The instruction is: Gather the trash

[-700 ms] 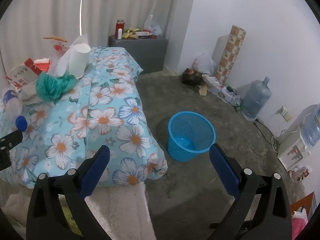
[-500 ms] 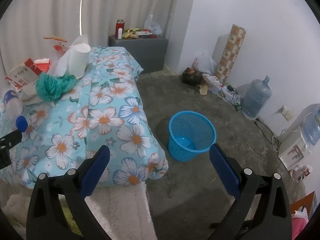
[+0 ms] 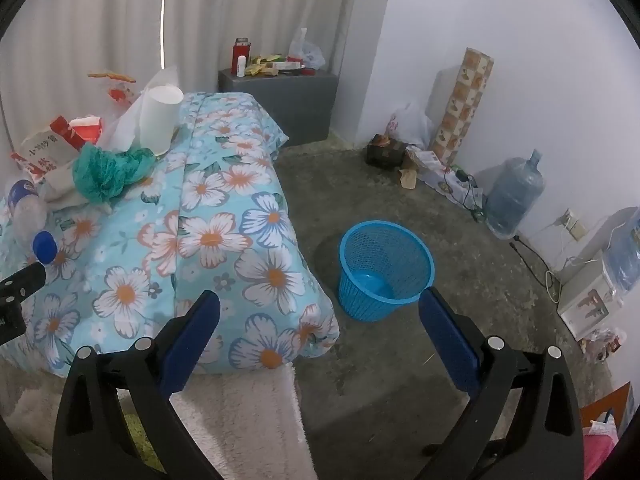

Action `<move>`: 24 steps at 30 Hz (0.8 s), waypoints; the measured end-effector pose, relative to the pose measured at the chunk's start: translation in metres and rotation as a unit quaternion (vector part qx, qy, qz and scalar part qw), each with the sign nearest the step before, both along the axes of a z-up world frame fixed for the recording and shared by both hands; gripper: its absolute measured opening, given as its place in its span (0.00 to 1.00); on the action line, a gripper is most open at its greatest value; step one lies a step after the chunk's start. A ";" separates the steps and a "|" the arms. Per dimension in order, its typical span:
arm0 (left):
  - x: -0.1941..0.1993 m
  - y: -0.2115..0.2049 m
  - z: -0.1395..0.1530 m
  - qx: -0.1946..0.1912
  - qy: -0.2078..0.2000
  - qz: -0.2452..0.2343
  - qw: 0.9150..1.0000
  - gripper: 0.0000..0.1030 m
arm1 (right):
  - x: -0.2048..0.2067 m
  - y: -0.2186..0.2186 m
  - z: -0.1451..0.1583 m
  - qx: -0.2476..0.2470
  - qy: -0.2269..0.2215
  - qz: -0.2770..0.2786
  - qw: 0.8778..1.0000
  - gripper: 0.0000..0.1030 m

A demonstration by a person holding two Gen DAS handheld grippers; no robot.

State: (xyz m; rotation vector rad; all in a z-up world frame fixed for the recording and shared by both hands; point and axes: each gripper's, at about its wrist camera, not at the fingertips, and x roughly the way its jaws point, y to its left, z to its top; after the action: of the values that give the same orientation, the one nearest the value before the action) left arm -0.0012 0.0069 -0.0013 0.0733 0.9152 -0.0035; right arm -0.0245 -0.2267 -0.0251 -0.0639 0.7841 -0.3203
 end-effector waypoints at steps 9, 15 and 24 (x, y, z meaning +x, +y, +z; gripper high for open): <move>-0.001 0.002 0.000 -0.001 -0.003 0.000 1.000 0.91 | 0.001 0.001 0.000 0.000 0.001 0.001 1.000 0.94; -0.001 0.001 0.000 -0.001 -0.005 0.002 1.000 0.91 | 0.001 0.002 -0.001 0.001 0.001 0.001 1.000 0.94; -0.002 0.000 0.000 0.001 -0.007 0.001 1.000 0.91 | 0.001 0.003 0.000 0.002 0.002 0.001 1.000 0.94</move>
State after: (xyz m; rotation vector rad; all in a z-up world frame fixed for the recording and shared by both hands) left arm -0.0028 0.0073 -0.0016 0.0737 0.9014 0.0001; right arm -0.0238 -0.2240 -0.0254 -0.0608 0.7877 -0.3174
